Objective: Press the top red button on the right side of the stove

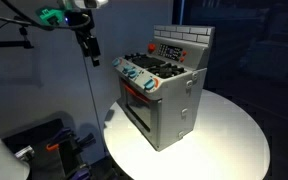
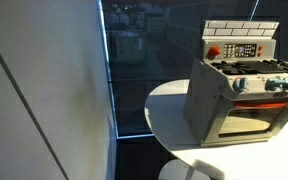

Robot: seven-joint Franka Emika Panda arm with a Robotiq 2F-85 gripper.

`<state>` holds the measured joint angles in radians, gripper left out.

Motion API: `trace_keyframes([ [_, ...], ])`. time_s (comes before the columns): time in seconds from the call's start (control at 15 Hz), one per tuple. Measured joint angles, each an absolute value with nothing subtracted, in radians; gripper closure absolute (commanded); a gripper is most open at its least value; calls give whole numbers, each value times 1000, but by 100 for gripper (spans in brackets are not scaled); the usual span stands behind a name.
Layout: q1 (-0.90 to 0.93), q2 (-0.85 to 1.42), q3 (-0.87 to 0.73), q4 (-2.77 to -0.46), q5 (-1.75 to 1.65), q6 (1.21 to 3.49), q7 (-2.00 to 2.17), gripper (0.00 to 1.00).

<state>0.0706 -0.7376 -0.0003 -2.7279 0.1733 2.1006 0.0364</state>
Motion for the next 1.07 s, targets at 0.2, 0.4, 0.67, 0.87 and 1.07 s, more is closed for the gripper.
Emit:
trace_keyframes([
  [0.2,71,-738,0,-2728,173,2101,36,0],
  [0.4,71,-738,0,-2728,173,2101,36,0],
  [0.67,66,-738,0,-2724,173,2101,36,0],
  [0.87,53,-740,0,-2711,173,2101,37,0],
  [1.07,35,-739,0,-2686,170,2098,43,0],
])
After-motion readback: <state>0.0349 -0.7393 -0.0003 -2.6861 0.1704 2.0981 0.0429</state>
